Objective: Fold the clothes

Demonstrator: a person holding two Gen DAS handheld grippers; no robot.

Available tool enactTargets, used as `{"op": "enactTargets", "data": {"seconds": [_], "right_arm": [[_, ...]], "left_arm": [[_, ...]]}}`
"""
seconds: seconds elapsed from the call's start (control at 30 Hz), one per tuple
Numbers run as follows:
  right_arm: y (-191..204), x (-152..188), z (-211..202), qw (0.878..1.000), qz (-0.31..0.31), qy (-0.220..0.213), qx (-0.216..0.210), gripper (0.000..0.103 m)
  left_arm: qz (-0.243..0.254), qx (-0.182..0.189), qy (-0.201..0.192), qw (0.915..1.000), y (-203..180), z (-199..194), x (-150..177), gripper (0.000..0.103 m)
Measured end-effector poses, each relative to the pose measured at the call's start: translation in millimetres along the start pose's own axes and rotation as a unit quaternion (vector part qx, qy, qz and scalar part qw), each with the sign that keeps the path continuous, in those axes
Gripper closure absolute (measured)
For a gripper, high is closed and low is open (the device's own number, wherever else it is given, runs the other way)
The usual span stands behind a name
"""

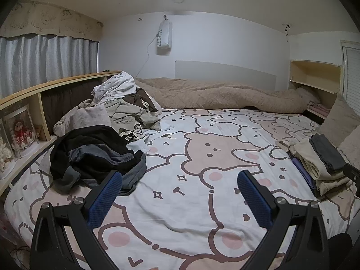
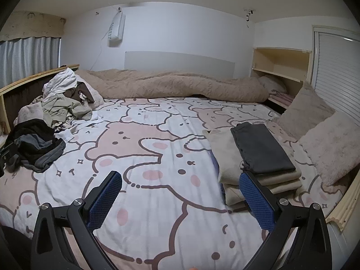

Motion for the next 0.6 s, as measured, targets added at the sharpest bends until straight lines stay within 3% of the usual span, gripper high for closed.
{"op": "enactTargets", "data": {"seconds": [0.6], "right_arm": [[4.4,2.9,3.0,1.000,-0.011,0.009,0.000,0.000]], "left_arm": [[-0.002,0.004,0.005,1.0000,-2.1,-0.6,2.3,0.000]]}}
Point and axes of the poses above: each gripper's, at about its wrist camera, not at the fingertips, and z roughly the way its jaws point, y to its left, x to its underside, the point moved 7 cm from there along z, roughly the way its jaws point, and after that the axes turned 10 degrees about -x, right-handed, at the moved point
